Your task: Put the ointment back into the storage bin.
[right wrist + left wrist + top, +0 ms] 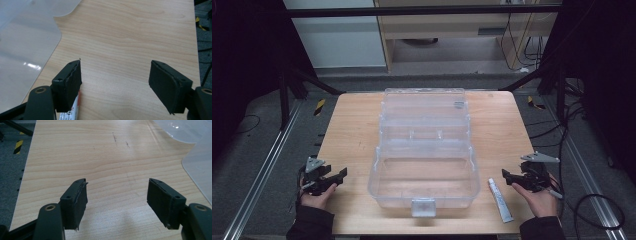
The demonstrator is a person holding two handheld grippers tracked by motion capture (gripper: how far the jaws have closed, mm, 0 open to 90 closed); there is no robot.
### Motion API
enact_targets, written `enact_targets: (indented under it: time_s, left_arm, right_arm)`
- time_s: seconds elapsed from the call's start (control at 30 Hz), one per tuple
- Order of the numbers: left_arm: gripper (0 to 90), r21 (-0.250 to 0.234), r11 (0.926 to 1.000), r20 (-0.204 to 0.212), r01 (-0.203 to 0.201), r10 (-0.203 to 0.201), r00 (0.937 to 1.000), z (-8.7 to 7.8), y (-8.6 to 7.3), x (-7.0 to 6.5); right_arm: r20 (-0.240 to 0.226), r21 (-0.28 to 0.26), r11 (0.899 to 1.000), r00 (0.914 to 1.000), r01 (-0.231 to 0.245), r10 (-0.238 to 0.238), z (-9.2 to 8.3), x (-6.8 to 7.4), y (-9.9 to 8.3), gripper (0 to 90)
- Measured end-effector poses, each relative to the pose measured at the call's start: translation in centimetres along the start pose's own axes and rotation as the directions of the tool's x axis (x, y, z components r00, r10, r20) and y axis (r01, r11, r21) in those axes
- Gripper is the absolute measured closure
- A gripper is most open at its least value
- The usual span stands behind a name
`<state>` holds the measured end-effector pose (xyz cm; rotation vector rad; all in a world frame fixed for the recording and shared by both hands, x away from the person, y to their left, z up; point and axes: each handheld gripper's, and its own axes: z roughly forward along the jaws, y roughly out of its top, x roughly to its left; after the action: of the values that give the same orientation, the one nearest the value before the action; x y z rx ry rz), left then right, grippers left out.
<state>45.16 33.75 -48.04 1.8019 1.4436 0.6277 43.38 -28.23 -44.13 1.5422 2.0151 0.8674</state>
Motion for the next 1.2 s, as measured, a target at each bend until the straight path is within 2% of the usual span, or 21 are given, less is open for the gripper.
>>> enact_targets:
  time_s: [0.13,0.17,0.23,0.57,0.8,1.03,1.2]
  left_arm:
    - [32.0,0.007,1.0000,0.011,-0.004,0.004,0.9999,0.1,0.0,-0.1]
    - [32.1,0.007,1.0000,0.012,-0.007,0.007,0.9999,0.1,0.0,-0.1]
    - [32.1,0.008,1.0000,0.013,-0.006,0.005,0.9999,0.1,0.0,-0.1]
    - [32.2,0.006,1.0000,0.013,-0.006,0.006,0.9999,0.1,0.0,-0.1]
    - [32.1,0.013,0.9999,0.017,-0.008,0.007,0.9998,0.2,0.0,-0.1]
    - [32.1,0.015,0.9998,0.017,-0.011,0.011,0.9998,0.2,0.0,-0.1]
    - [32.1,0.015,0.9998,0.017,-0.011,0.011,0.9998,0.2,-0.1,-0.1]
  right_arm:
    - [-0.009,0.035,0.999,0.9998,0.016,-0.015,-0.6,0.3,0.5,25.8]
    - [-0.013,0.053,0.998,0.9992,0.038,-0.037,-0.9,0.5,0.9,26.0]
    - [-0.024,0.078,0.996,0.9988,0.045,-0.043,-1.3,0.8,1.2,26.2]
    - [-0.037,0.120,0.990,0.9969,0.074,-0.070,-2.8,1.7,3.0,26.3]
    - [-0.051,0.148,0.984,0.9947,0.096,-0.089,-3.1,2.3,3.6,26.7]
    - [-0.078,0.209,0.971,0.9916,0.117,-0.103,-2.6,3.1,3.7,29.2]
    - [-0.092,0.249,0.957,0.9877,0.146,-0.127,-2.0,3.6,3.6,32.9]
